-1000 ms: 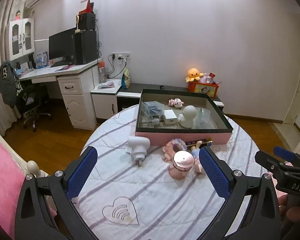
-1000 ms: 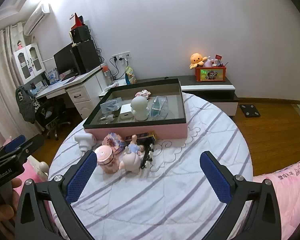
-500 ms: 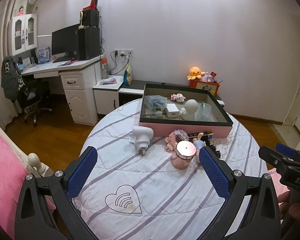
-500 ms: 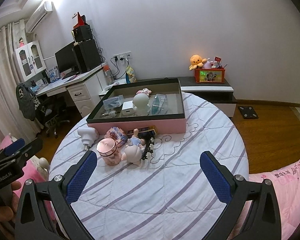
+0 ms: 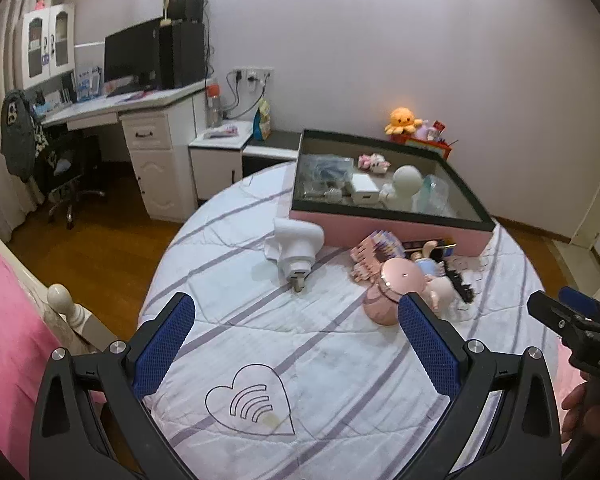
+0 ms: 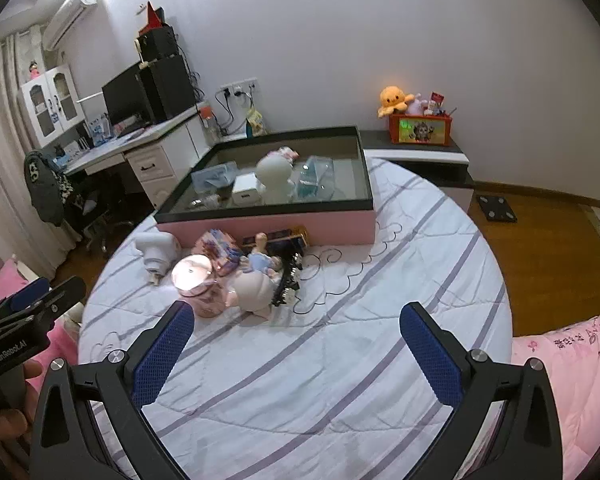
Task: Organize rigid objects
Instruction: 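Grasp the white plug adapter with the left tool while the right tool grasps the black toy track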
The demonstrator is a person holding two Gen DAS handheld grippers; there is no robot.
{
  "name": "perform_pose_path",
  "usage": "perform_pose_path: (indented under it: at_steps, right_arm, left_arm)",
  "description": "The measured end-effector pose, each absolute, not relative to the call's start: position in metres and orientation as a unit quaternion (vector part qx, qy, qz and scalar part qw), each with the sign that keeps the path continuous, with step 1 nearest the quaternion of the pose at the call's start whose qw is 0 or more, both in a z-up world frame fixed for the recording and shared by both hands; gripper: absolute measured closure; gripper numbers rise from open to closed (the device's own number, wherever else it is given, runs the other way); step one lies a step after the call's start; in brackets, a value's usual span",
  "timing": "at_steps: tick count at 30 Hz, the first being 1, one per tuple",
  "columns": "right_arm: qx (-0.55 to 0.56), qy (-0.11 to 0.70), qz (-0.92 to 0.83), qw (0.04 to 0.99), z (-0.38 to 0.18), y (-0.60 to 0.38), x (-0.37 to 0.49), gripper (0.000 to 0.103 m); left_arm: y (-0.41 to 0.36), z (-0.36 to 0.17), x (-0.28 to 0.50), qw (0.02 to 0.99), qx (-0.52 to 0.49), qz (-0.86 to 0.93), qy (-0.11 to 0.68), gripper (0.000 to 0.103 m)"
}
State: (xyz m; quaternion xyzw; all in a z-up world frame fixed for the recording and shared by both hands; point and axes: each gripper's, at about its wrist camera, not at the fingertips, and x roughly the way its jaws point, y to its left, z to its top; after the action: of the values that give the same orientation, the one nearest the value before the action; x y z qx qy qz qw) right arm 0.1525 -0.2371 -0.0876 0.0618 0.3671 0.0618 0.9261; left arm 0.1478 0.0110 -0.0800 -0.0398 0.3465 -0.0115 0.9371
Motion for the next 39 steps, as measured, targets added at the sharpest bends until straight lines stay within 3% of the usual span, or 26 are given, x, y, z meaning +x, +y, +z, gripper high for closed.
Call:
perform_pose_path:
  at_steps: [13, 18, 20, 26, 29, 30, 33, 39]
  right_arm:
    - [0.065, 0.417, 0.060, 0.905, -0.132, -0.236, 0.219, 0.001]
    - [0.066, 0.434, 0.073, 0.895, -0.147, -0.235, 0.243, 0.014]
    - [0.067, 0.440, 0.079, 0.892, -0.152, -0.235, 0.250, 0.027]
    - [0.050, 0.450, 0.090, 0.887, -0.162, -0.233, 0.265, 0.033]
    - [0.037, 0.447, 0.093, 0.889, -0.161, -0.231, 0.268, 0.036]
    - [0.022, 0.449, 0.088, 0.889, -0.162, -0.230, 0.269, 0.040]
    - [-0.022, 0.451, 0.081, 0.889, -0.165, -0.223, 0.266, 0.048]
    - [-0.039, 0.445, 0.079, 0.891, -0.164, -0.220, 0.259, 0.057]
  left_arm:
    - [0.008, -0.124, 0.219, 0.921, -0.019, 0.003, 0.389, 0.000]
    - [0.005, -0.140, 0.243, 0.914, -0.010, 0.005, 0.405, 0.000]
    - [0.003, -0.145, 0.251, 0.913, -0.005, 0.006, 0.408, 0.000]
    - [0.005, -0.156, 0.270, 0.910, -0.005, 0.011, 0.415, 0.000]
    - [0.007, -0.162, 0.279, 0.906, -0.010, 0.002, 0.423, 0.011]
    - [0.007, -0.165, 0.282, 0.902, -0.017, -0.009, 0.432, 0.027]
    - [0.008, -0.163, 0.281, 0.904, -0.020, -0.024, 0.427, 0.043]
    - [0.008, -0.160, 0.274, 0.907, -0.027, -0.032, 0.420, 0.044]
